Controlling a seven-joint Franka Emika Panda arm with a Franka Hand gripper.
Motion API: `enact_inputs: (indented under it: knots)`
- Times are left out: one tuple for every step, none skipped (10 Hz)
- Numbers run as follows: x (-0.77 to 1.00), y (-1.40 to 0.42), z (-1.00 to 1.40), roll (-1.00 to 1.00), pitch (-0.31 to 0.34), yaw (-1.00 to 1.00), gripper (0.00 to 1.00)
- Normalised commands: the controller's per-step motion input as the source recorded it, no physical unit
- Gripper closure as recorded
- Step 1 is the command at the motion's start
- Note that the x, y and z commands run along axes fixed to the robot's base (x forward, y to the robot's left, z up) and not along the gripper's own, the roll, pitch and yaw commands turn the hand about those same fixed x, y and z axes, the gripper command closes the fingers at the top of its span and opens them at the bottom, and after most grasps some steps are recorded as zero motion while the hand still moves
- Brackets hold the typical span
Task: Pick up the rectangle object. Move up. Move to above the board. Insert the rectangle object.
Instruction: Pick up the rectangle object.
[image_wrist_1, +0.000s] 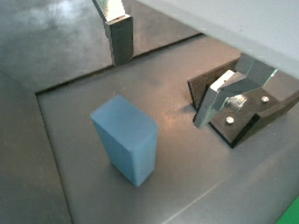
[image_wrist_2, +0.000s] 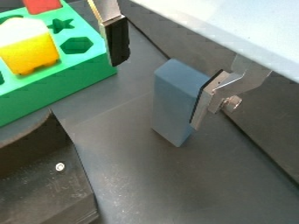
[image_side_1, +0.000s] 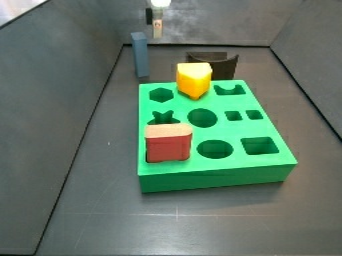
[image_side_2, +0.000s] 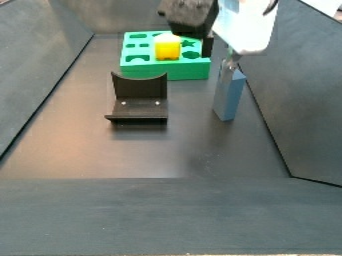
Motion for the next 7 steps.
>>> enact_inputs:
  knots:
    - [0.0, -0.08, -0.34, -0.18, -0.029, 0.18, 0.0]
    - [0.0, -0.05, -0.33, -0.17, -0.019, 0.18, 0.0]
    - [0.0, -0.02, -0.25, -0.13, 0.0, 0.22, 0.0]
    - [-0.11, -0.03, -0.21, -0.04, 0.0, 0.22, 0.0]
    - [-0.19, -0.05, -0.23, -0.03, 0.0, 0.26, 0.0]
    - [-0.25, -0.06, -0.21, -0.02, 0.0, 0.22, 0.0]
    - [-0.33, -0.13, -0.28, -0.01, -0.003, 0.17, 0.0]
